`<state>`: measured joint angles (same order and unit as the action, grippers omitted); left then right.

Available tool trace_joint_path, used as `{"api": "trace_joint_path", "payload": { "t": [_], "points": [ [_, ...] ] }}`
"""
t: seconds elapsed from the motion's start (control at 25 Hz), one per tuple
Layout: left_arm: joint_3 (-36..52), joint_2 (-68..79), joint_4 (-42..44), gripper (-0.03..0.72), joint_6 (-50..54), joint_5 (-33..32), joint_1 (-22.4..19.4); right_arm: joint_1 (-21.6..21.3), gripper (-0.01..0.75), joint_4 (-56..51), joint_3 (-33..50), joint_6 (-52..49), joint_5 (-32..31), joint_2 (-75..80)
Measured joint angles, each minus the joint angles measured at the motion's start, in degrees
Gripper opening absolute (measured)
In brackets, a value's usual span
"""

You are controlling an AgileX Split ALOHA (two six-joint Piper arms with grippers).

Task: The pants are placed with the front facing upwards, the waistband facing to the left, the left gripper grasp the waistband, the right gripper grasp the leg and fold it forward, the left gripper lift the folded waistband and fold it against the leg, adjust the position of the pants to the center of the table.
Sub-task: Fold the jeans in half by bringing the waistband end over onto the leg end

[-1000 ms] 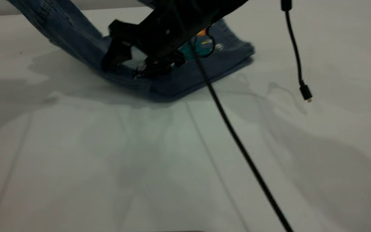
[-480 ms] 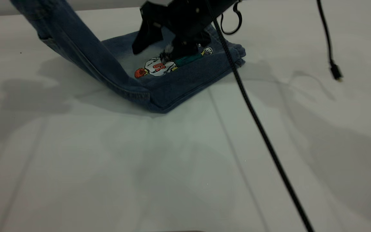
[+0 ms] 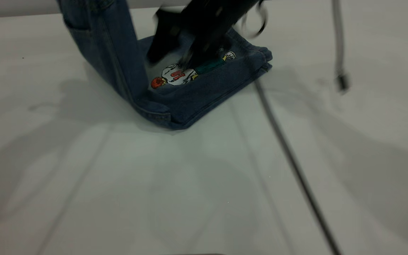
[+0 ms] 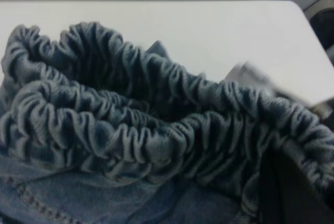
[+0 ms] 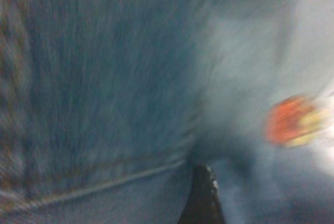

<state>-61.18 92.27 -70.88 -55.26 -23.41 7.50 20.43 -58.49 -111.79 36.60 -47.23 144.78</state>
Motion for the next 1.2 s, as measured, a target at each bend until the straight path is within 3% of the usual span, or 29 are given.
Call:
{"api": "trace_joint_path", "payload": {
  "t": [0.36, 0.52, 0.84, 1.0, 1.2],
  "points": [
    [-10.6, 13.5, -0.8, 0.057, 0.0, 0.9, 7.7, -14.9, 0.494, 2.0, 0.0, 0.1, -0.7, -11.1],
    [-17.9, 22.6, -1.0, 0.057, 0.1, 1.5, 10.6, -17.4, 0.494, 2.2, 0.0, 0.2, -2.6, -14.0],
    [-29.3, 39.0, -1.0, 0.072, 1.6, 1.7, 14.0, -18.1, 0.494, 2.4, 0.0, 0.4, -3.7, -14.6],
    [-31.1, 41.6, -1.0, 0.197, 1.1, 0.0, 14.1, -18.1, 0.494, 2.4, 0.0, 0.4, -4.6, -14.6],
    [-31.7, 41.2, -1.0, 0.523, -2.0, -4.8, 13.8, -18.1, 0.494, 2.4, 0.0, 0.4, -6.5, -14.7]
  ]
}}
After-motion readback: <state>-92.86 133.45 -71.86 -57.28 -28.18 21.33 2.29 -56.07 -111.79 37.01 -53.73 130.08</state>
